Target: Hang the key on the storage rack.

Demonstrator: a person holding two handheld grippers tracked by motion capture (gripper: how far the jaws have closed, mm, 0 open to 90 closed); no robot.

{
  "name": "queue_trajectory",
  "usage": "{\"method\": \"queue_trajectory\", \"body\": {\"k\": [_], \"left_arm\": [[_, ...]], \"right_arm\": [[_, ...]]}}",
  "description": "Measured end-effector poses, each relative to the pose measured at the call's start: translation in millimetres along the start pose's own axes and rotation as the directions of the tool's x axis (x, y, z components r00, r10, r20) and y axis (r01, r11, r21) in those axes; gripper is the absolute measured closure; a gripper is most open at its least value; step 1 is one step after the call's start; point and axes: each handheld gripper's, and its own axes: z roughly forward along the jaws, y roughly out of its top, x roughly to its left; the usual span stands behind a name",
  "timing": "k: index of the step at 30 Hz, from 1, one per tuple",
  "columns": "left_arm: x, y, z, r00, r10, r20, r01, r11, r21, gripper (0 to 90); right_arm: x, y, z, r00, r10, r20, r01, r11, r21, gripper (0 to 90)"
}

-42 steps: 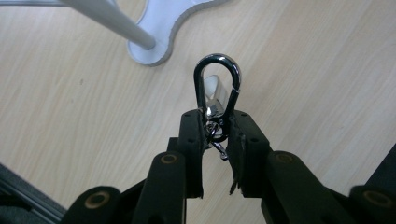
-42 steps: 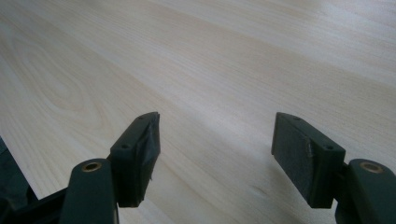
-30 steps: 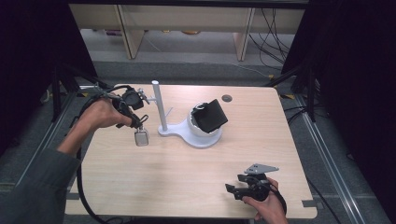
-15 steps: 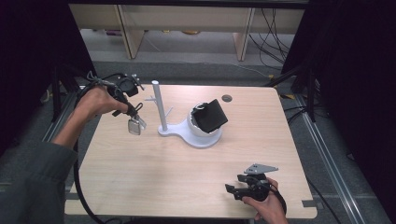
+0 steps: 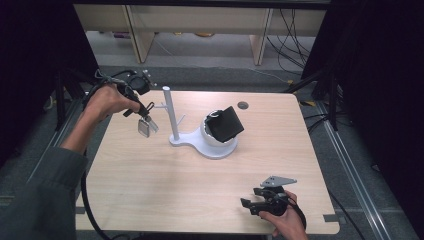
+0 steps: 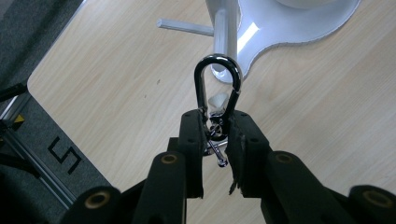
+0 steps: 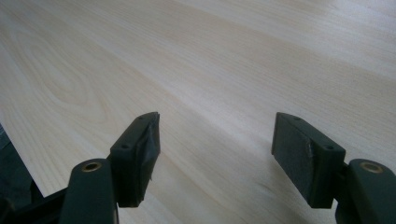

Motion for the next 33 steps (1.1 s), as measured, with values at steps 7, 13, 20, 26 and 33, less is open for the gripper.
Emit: {"method": "queue_trajectory", "body": {"k": [7, 13, 20, 26, 33], "left_arm": [[-3.1, 8.9, 6.3, 0.9999, 0.01, 0.002, -0.01, 0.9997, 0.022, 75.6], [-0.1, 13.7, 12.8, 1.0, 0.001, -0.008, -0.001, 0.9988, 0.048, 75.6], [0.2, 17.2, 19.2, 1.0, -0.004, -0.002, 0.004, 0.9987, 0.052, 75.6], [-1.1, 17.9, 23.9, 0.9999, 0.0, 0.014, -0.001, 0.9984, 0.056, 75.5], [-2.1, 18.4, 22.9, 0.9999, 0.001, 0.011, -0.002, 0.9987, 0.051, 77.5]], "right_arm": [[-1.8, -0.1, 1.0, 0.9999, -0.01, -0.002, 0.01, 1.0, -0.019, 33.4], [-1.0, -0.8, 3.4, 0.9999, -0.006, -0.013, 0.006, 0.999, -0.053, 33.4], [-3.4, 0.9, -1.1, 0.9996, -0.029, -0.003, 0.029, 1.0, -0.002, 33.5], [-3.6, 0.8, -1.1, 0.9995, -0.032, 0.0, 0.032, 0.999, -0.006, 33.5], [-4.2, 0.9, -1.0, 0.9993, -0.037, 0.0, 0.037, 0.999, -0.006, 33.5]]}}
